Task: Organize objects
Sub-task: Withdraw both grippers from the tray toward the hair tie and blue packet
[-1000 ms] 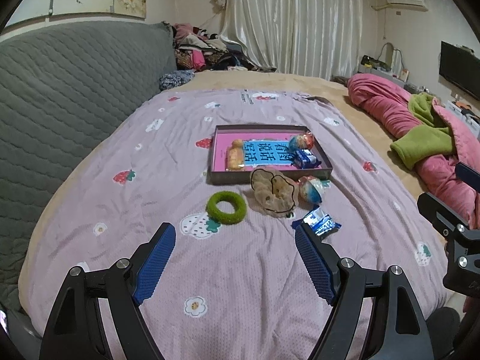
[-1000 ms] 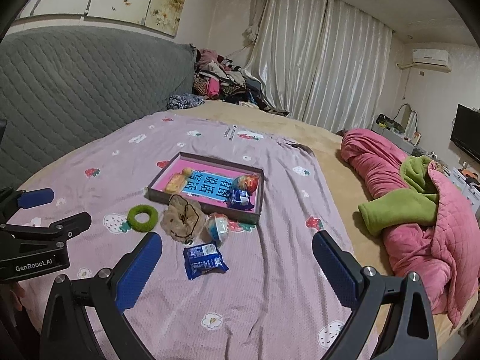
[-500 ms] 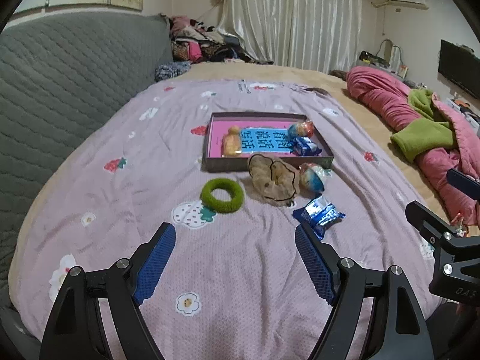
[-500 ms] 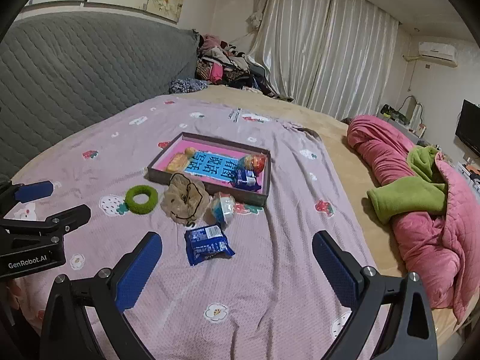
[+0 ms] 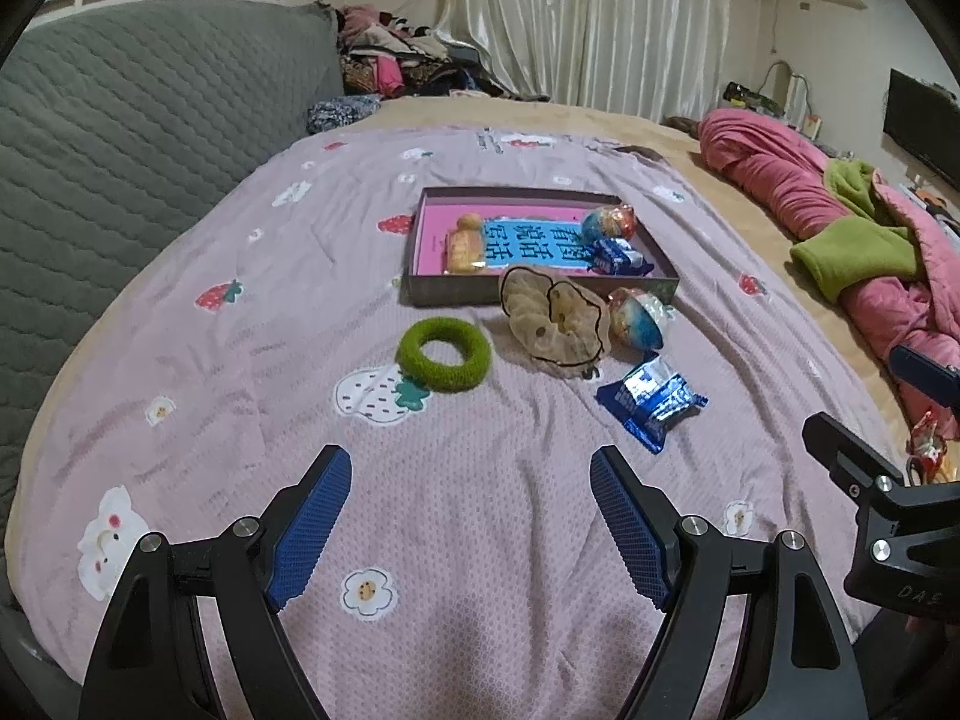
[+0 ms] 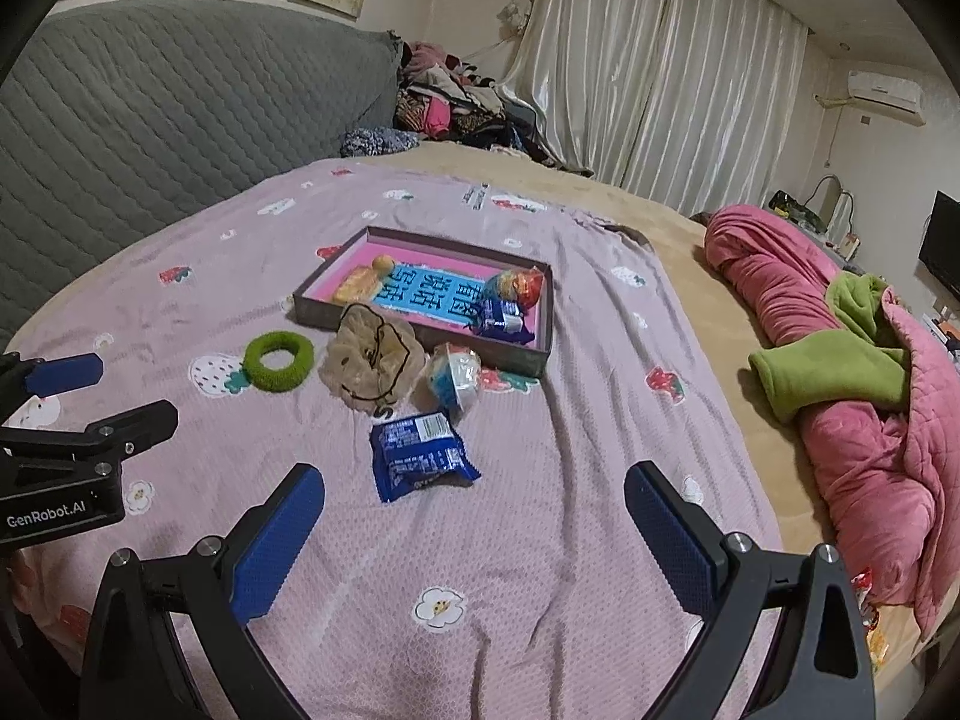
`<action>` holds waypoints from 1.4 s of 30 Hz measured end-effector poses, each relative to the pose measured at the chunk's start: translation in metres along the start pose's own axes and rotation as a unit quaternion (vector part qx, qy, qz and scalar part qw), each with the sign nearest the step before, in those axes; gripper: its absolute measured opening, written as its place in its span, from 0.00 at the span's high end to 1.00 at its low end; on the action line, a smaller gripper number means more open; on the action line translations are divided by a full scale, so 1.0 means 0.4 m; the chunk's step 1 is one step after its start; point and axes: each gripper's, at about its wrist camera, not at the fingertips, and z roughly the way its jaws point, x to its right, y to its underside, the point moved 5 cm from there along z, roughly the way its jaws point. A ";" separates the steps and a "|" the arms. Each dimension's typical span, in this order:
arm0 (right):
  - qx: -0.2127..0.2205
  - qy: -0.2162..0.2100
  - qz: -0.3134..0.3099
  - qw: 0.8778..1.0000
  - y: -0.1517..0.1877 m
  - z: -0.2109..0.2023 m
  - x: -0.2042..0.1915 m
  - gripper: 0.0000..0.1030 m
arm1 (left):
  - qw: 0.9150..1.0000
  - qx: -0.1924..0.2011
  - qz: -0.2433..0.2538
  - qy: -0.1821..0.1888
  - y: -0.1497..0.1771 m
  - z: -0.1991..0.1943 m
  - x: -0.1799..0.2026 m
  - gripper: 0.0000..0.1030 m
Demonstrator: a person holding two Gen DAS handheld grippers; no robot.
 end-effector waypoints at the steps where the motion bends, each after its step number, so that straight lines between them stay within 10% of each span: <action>1: -0.004 -0.001 -0.001 1.000 0.005 0.005 -0.002 0.02 | 1.000 -0.001 0.000 0.000 0.001 0.003 -0.001 0.19; 42: -0.066 -0.041 0.003 0.997 0.075 0.225 -0.046 0.01 | 0.999 -0.049 -0.011 0.001 0.034 0.188 -0.028 0.20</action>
